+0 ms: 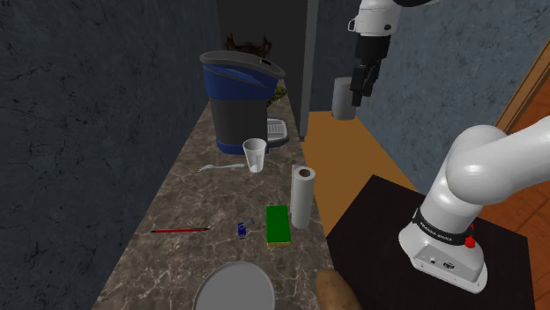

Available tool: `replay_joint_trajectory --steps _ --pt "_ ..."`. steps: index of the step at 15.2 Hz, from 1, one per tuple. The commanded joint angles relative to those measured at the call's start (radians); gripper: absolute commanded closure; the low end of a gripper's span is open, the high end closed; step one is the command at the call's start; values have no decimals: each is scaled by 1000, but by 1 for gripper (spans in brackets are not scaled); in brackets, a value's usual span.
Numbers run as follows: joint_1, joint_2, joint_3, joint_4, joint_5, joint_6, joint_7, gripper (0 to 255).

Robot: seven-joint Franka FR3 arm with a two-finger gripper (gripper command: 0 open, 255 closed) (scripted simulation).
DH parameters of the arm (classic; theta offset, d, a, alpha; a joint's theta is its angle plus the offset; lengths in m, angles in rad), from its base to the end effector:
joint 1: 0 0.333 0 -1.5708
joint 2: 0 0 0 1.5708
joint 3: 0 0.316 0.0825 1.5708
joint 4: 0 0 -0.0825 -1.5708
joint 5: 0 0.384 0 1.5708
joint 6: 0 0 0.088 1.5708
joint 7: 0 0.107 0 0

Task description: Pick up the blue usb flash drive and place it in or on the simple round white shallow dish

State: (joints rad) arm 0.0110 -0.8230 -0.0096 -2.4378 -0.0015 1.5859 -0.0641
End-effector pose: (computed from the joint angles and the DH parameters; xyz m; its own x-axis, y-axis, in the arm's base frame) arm 0.2966 -0.0005 0.5644 0.9972 0.0687 -0.0285 0.0686 -0.9976 -0.0074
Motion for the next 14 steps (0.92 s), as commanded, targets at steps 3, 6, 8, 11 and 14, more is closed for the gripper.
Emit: replay_joint_trajectory --steps 3,6,8,11,14 --pt "9 15 35 -36 27 53 48 0" --pt "24 51 90 -81 66 137 118 0" --pt "34 85 127 -103 91 196 164 0" --pt "47 148 183 -126 124 287 233 0" --pt "58 228 239 -134 151 380 302 0"
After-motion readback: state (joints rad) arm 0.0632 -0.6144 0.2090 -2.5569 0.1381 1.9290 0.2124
